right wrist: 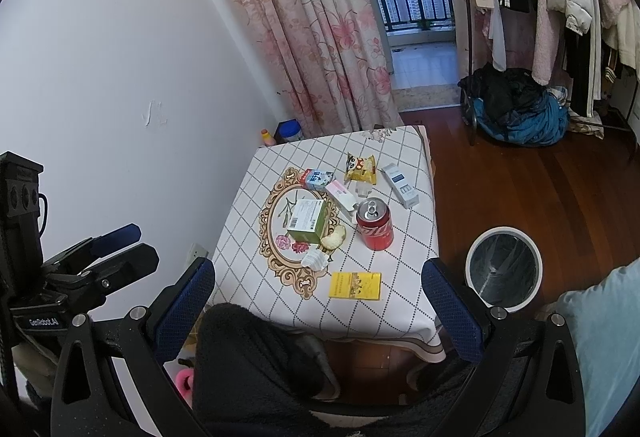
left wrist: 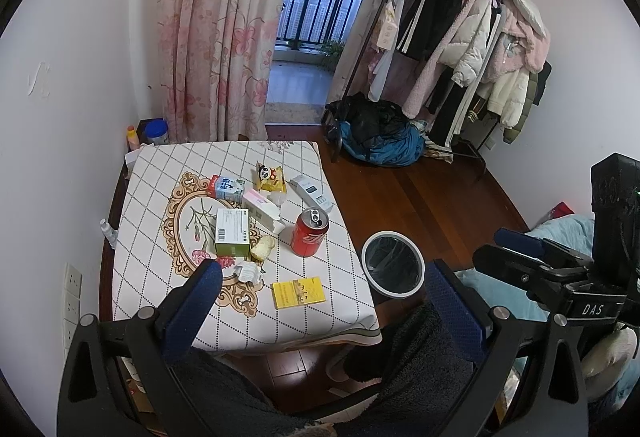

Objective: Collect trash
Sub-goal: 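Grasp the red cola can with the right tool while the left tool grasps the green-white medicine box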

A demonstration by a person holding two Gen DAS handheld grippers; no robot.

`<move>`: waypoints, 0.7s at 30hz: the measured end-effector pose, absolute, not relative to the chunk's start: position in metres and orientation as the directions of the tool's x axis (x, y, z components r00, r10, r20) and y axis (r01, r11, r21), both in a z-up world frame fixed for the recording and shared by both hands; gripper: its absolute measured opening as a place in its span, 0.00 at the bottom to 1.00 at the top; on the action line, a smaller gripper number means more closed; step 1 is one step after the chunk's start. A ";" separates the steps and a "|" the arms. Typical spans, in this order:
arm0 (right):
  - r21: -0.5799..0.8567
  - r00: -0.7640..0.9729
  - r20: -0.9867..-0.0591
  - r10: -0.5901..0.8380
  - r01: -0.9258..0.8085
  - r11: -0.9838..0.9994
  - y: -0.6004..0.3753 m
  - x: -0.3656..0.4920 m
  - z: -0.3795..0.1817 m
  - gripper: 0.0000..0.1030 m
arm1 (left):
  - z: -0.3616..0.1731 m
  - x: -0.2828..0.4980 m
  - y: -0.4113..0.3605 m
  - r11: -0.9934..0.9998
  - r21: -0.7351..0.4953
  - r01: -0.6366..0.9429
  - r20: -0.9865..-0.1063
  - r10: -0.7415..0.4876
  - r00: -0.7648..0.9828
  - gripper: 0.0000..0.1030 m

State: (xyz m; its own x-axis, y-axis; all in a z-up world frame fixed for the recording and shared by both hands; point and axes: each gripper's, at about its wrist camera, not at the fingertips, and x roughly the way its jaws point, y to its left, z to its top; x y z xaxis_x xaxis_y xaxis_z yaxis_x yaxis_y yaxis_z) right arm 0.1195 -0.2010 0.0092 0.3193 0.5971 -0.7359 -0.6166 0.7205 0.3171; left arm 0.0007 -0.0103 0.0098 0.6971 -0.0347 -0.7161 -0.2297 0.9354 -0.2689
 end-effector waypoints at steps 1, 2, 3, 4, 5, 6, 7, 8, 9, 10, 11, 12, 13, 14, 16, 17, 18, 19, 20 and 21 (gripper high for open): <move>0.319 0.319 -0.735 0.598 -0.616 0.720 -0.200 0.120 0.008 1.00 | 0.010 0.001 -0.009 0.935 -0.269 -0.232 -0.717 -0.033 0.696 1.00; 0.320 0.320 -0.735 0.598 -0.614 0.721 -0.200 0.120 0.008 1.00 | 0.009 0.002 -0.008 0.934 -0.265 -0.238 -0.720 -0.027 0.694 1.00; 0.320 0.323 -0.735 0.596 -0.610 0.725 -0.199 0.120 0.007 1.00 | 0.008 0.004 -0.006 0.933 -0.252 -0.256 -0.725 -0.007 0.689 1.00; 0.321 0.330 -0.737 0.589 -0.596 0.736 -0.199 0.122 0.004 1.00 | 0.004 0.008 -0.002 0.931 -0.225 -0.287 -0.732 0.033 0.680 1.00; 0.322 0.335 -0.740 0.583 -0.584 0.745 -0.198 0.126 0.000 1.00 | 0.000 0.012 0.001 0.928 -0.193 -0.318 -0.739 0.076 0.669 1.00; 0.326 0.336 -0.745 0.576 -0.569 0.754 -0.196 0.132 -0.006 1.00 | -0.007 0.019 0.006 0.921 -0.145 -0.362 -0.747 0.139 0.651 1.00; 0.332 0.333 -0.752 0.569 -0.554 0.763 -0.194 0.139 -0.012 1.00 | -0.015 0.026 0.012 0.911 -0.107 -0.397 -0.754 0.187 0.630 1.00; 0.337 0.330 -0.761 0.558 -0.534 0.775 -0.191 0.148 -0.021 1.00 | -0.026 0.034 0.019 0.898 -0.069 -0.435 -0.763 0.234 0.602 1.00; 0.340 0.327 -0.769 0.549 -0.518 0.785 -0.189 0.155 -0.030 1.00 | -0.041 0.045 0.030 0.880 -0.031 -0.474 -0.775 0.278 0.567 1.00; 0.338 0.320 -0.787 0.527 -0.492 0.802 -0.183 0.169 -0.046 1.00 | -0.059 0.057 0.040 0.863 0.001 -0.505 -0.792 0.309 0.526 1.00; 0.332 0.311 -0.803 0.509 -0.476 0.815 -0.178 0.180 -0.060 1.00 | -0.075 0.067 0.050 0.852 0.018 -0.524 -0.809 0.320 0.493 1.00; 0.328 0.301 -0.816 0.494 -0.463 0.824 -0.172 0.189 -0.073 1.00 | -0.089 0.075 0.058 0.843 0.028 -0.537 -0.824 0.324 0.465 1.00; 0.322 0.281 -0.837 0.469 -0.440 0.839 -0.164 0.204 -0.093 1.00 | -0.105 0.081 0.065 0.834 0.038 -0.550 -0.838 0.327 0.437 1.00; 0.315 0.267 -0.851 0.452 -0.428 0.847 -0.157 0.214 -0.109 1.00 | -0.122 0.089 0.074 0.826 0.049 -0.561 -0.854 0.325 0.405 1.00; 0.281 0.240 -0.884 0.402 -0.413 0.866 -0.139 0.236 -0.147 1.00 | -0.154 0.106 0.088 0.815 0.061 -0.576 -0.885 0.311 0.346 1.00; 0.270 0.225 -0.896 0.383 -0.411 0.871 -0.130 0.245 -0.164 1.00 | -0.167 0.113 0.094 0.813 0.062 -0.580 -0.898 0.299 0.323 1.00; 0.261 0.214 -0.904 0.371 -0.411 0.874 -0.122 0.252 -0.179 1.00 | -0.181 0.122 0.100 0.810 0.064 -0.583 -0.910 0.287 0.298 1.00; 0.253 0.198 -0.914 0.353 -0.404 0.879 -0.113 0.261 -0.196 1.00 | -0.195 0.131 0.105 0.806 0.076 -0.587 -0.921 0.282 0.268 1.00; 0.255 0.180 -0.920 0.348 -0.398 0.881 -0.105 0.269 -0.212 1.00 | -0.204 0.136 0.107 0.805 0.083 -0.588 -0.928 0.277 0.248 1.00; 0.261 0.167 -0.923 0.347 -0.391 0.883 -0.097 0.276 -0.226 1.00 | -0.216 0.144 0.110 0.803 0.091 -0.589 -0.937 0.269 0.222 1.00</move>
